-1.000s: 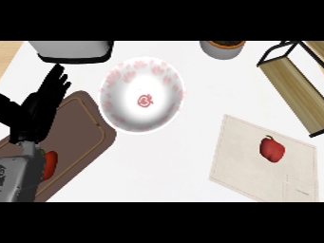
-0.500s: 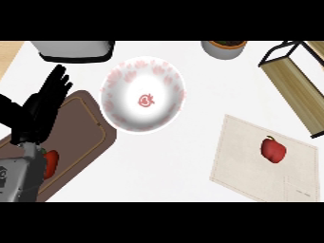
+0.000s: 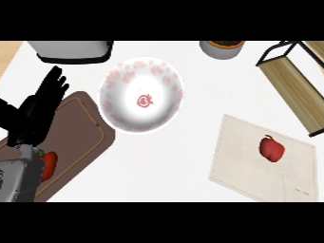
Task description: Pick the squash from the placemat and place it in the tiered shelf
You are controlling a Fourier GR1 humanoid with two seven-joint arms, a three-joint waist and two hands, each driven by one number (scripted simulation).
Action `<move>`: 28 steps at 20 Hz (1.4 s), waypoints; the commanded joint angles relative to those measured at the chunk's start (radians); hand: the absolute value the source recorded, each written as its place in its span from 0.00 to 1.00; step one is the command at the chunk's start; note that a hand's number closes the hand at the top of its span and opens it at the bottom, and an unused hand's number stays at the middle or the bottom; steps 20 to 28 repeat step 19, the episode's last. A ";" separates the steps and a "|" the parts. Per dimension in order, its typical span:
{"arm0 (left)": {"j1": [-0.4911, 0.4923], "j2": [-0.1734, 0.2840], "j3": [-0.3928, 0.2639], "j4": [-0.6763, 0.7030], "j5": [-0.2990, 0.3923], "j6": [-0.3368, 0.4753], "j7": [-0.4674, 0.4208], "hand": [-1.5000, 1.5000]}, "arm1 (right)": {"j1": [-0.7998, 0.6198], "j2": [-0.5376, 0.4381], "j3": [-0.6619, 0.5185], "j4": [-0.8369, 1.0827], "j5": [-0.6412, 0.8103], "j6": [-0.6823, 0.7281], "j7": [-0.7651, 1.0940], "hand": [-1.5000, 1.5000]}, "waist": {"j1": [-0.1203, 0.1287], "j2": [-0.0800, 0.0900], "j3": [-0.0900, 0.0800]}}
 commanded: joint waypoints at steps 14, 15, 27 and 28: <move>-0.027 0.015 0.023 0.016 0.004 -0.003 0.020 0.50 | 0.324 -0.327 -0.149 0.270 -0.144 0.470 -0.398 0.00 | -0.009 0.001 0.002; 0.022 0.006 0.012 -0.071 0.021 -0.009 0.049 0.50 | 0.310 -0.340 -0.154 0.279 -0.156 0.467 -0.392 0.00 | 0.002 -0.001 0.002; 0.012 -0.010 0.003 -0.003 -0.012 0.004 -0.011 0.50 | 0.399 -0.304 -0.123 0.251 -0.134 0.456 -0.533 0.00 | -0.007 0.000 0.002; 0.012 -0.010 0.003 -0.003 -0.012 0.004 -0.011 0.50 | 0.399 -0.304 -0.123 0.251 -0.134 0.456 -0.533 0.00 | -0.007 0.000 0.002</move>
